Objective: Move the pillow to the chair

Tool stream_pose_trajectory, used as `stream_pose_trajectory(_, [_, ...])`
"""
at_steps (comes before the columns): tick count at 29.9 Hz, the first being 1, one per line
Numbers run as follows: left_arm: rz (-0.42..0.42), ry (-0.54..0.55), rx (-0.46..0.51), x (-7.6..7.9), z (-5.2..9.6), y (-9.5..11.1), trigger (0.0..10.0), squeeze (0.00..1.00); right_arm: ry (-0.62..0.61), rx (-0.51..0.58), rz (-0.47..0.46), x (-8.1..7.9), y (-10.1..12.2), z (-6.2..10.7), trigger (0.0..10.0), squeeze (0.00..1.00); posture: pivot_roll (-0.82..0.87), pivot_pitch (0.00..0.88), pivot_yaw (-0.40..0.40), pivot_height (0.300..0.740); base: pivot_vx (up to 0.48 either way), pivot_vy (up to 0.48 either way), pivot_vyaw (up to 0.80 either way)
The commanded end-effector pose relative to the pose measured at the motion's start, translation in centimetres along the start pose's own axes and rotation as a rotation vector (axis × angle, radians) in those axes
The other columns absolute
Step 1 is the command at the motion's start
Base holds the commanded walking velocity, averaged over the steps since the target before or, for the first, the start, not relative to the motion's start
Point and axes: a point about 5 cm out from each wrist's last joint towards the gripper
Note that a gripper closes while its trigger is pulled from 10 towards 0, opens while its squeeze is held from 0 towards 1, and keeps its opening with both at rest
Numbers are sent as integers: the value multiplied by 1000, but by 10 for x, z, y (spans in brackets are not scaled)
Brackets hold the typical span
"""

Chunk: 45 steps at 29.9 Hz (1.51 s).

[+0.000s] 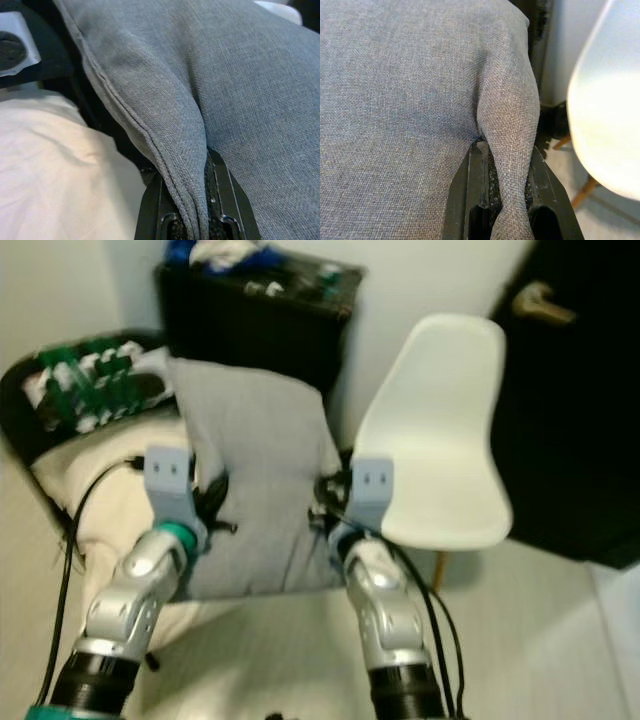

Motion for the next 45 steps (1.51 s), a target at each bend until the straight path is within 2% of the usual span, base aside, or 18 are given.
stream_pose_trajectory(1, [-6, -17, 36, 7, 0, 7, 10000, 0, 23, 14, 11, -3, 4, -2, 10000, 0, 74, 18, -47, 740, 0, 0, -800])
stream_pose_trajectory(5, [2, -14, 37, 5, 0, 8, 10000, 0, 30, 15, 4, -3, 4, -3, 10000, 0, 73, 13, -47, 740, 0, 0, -800])
stream_pose_trajectory(13, [6, -12, 40, 3, 1, 9, 10000, 0, 55, 27, 9, -5, 6, -2, 10000, 0, 71, 0, -40, 740, 0, 0, 0])
stream_pose_trajectory(18, [8, -10, 40, 4, -2, 11, 10000, 0, 52, 15, 2, -6, 5, -2, 10000, 0, 55, 37, -30, 740, 0, 0, 0])
stream_pose_trajectory(23, [52, -3, 17, 4, -1, 5, 10000, 0, 33, 2, 1, -4, -1, 2, 10000, 0, 54, 39, -30, 740, 0, 0, 0])
stream_pose_trajectory(28, [56, -5, 17, 4, 0, 5, 10000, 0, 35, 2, 0, -4, -1, 2, 10000, 0, 54, 39, -30, 740, 0, 0, 0])
stream_pose_trajectory(33, [68, -15, 30, 6, -1, 9, 10000, 0, 36, 9, -4, -5, 1, -1, 10000, 0, 62, 36, -25, 740, 0, -406, 0])
stream_pose_trajectory(45, [52, -20, 28, 4, 0, 10, 10000, 0, 22, 6, -13, -3, -2, 1, 10000, 0, 66, 35, -14, 740, 0, -418, 0])
Point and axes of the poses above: a point about 5 cm out from each wrist's last joint towards the gripper, its own z axis pointing back from the gripper into the wrist, its own y axis along the axis of the wrist's last joint, x = y × z, and after that the axes turned 9 degrees about -z, right-handed
